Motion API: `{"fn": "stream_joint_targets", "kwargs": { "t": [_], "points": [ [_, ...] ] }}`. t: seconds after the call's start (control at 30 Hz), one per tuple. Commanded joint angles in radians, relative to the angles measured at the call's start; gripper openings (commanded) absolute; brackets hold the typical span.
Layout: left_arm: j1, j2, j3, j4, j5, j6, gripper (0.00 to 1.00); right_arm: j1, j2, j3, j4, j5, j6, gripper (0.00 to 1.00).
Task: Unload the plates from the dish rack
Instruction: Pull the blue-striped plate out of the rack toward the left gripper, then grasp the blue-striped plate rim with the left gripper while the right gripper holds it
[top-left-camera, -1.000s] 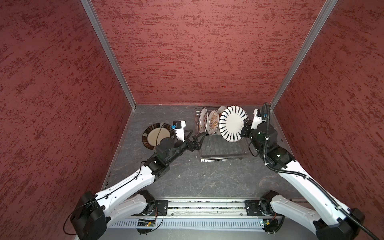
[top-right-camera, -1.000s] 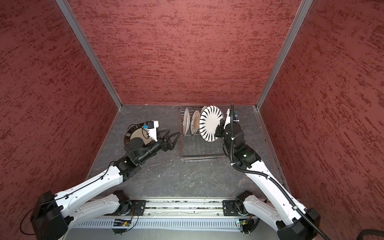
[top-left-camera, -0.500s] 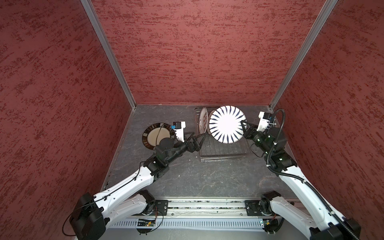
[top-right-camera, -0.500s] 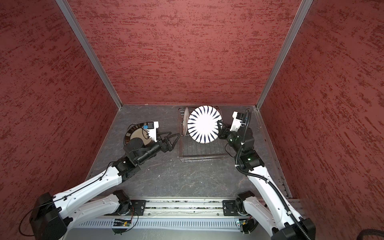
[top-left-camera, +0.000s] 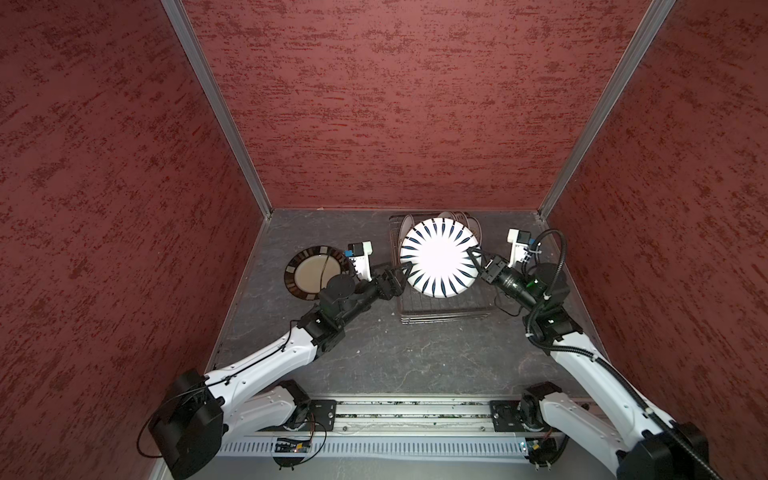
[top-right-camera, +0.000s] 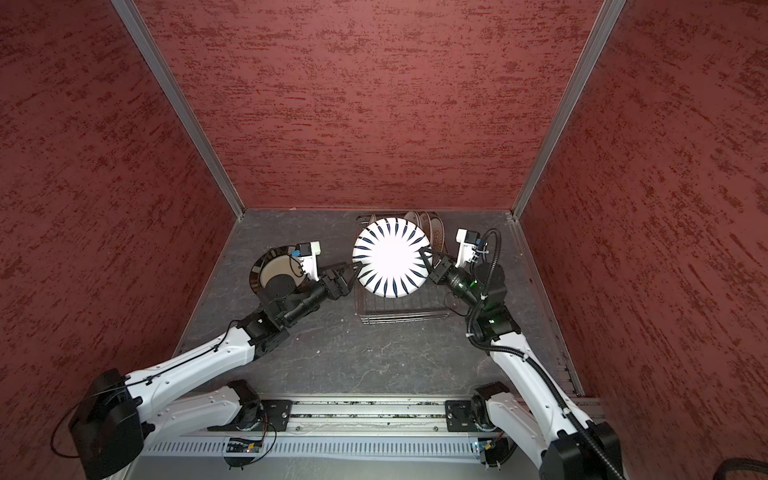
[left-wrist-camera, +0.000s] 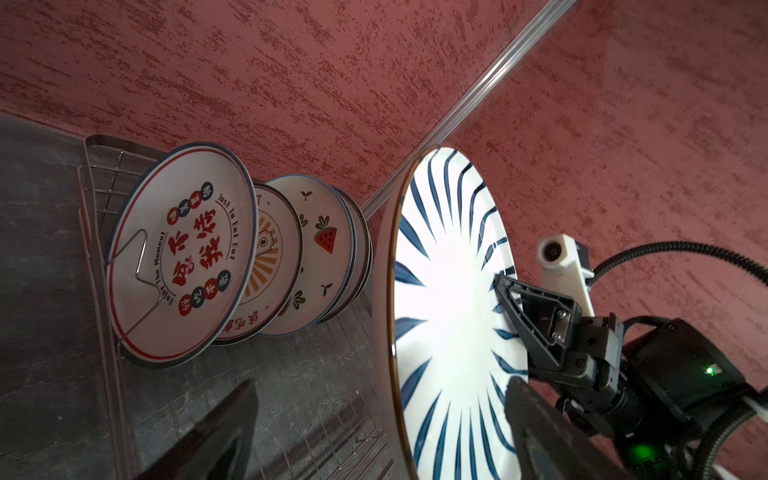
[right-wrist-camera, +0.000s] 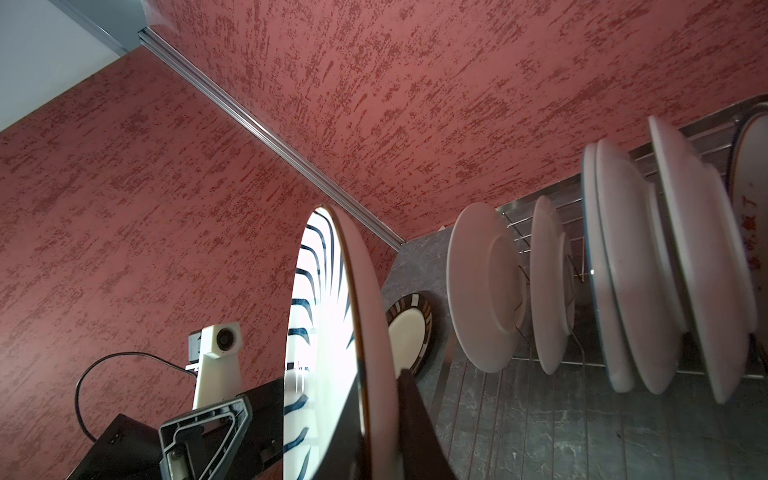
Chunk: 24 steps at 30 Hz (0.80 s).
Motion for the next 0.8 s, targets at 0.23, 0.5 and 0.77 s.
{"fn": "stream_joint_targets", "kwargs": {
  "t": [0.23,0.5,0.77],
  "points": [
    [-0.023,0.099,0.087,-0.049,-0.012,-0.037,0.47,-0.003,0.027,-0.003,0.218,-0.041,0.032,0.0],
    [0.013,0.148,0.158,-0.094,0.138,-0.11,0.33,-0.003,0.1,0.013,0.235,-0.071,0.011,0.01],
    [0.027,0.14,0.153,-0.086,0.182,-0.137,0.18,-0.003,0.148,0.021,0.243,-0.077,0.001,0.03]
  ]
}}
